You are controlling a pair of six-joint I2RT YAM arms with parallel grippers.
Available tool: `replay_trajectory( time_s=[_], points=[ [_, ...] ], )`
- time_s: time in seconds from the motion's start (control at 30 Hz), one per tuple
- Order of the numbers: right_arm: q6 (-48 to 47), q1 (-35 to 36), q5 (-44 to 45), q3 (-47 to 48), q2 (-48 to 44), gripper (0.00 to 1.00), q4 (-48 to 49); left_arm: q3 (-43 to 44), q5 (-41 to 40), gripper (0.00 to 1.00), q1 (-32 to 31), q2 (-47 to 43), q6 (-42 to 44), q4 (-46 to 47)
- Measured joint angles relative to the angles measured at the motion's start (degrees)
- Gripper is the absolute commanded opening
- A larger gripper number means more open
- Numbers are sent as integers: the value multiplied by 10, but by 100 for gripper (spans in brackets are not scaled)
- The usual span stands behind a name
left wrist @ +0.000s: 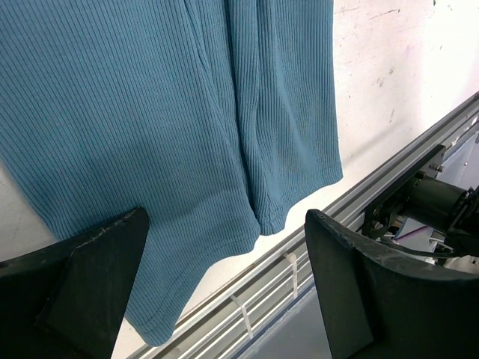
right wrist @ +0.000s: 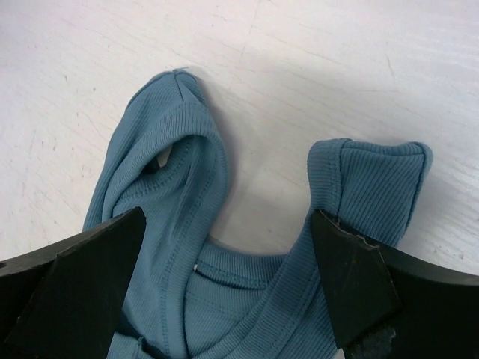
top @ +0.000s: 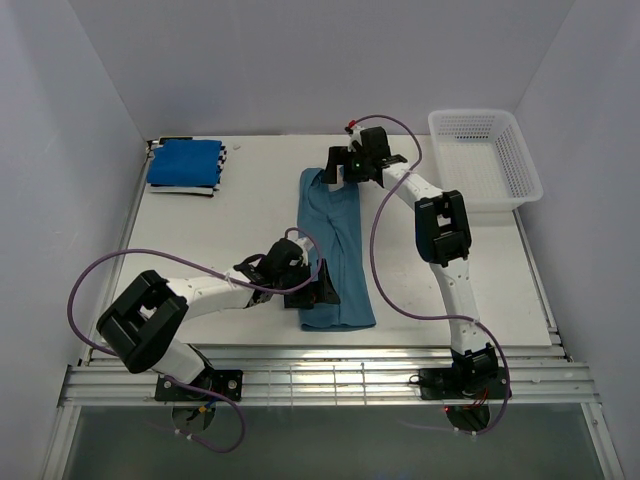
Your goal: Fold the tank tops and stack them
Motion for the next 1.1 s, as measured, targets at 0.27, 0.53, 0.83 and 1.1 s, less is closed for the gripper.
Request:
replay_trajectory(
  time_s=[0.27,0.53,0.83,1.1],
  points=[
    [13,0,43,24,16,98,8,-5,2,98,1,0,-5,8],
    [34,1,138,30,19,99,6,-17,11,98,2,0,-17,29],
    [44,-4,162,44,26,98,2,-24,16,98,2,0,-24,46],
    [23,-11,79,36,15,90,-1,11,12,98,1,9,-11,-2]
  ],
)
